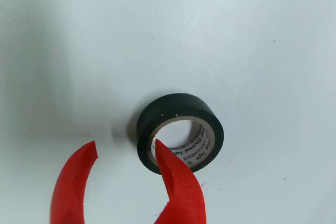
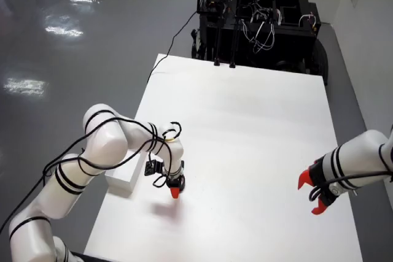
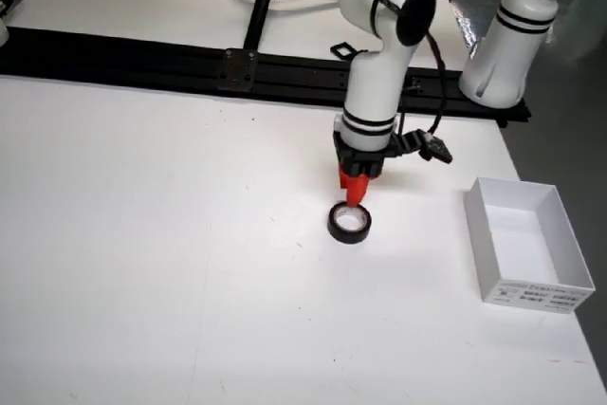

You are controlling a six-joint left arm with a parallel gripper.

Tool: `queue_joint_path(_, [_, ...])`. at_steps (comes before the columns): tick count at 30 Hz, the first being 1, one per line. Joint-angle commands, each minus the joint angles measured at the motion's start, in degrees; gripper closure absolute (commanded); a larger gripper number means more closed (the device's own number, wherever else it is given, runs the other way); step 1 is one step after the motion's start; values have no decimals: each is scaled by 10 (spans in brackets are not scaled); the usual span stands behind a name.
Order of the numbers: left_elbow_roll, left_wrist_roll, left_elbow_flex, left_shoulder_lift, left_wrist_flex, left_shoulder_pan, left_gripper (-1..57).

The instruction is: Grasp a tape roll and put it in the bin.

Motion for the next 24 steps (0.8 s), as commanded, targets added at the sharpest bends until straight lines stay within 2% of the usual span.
queue_joint_path(1, [15, -2, -26, 22, -11, 2, 330])
queue_joint_path(14, [18, -2, -45, 42, -13, 8, 344])
queue_joint_path(24, [25, -2, -49, 49, -11, 15, 395])
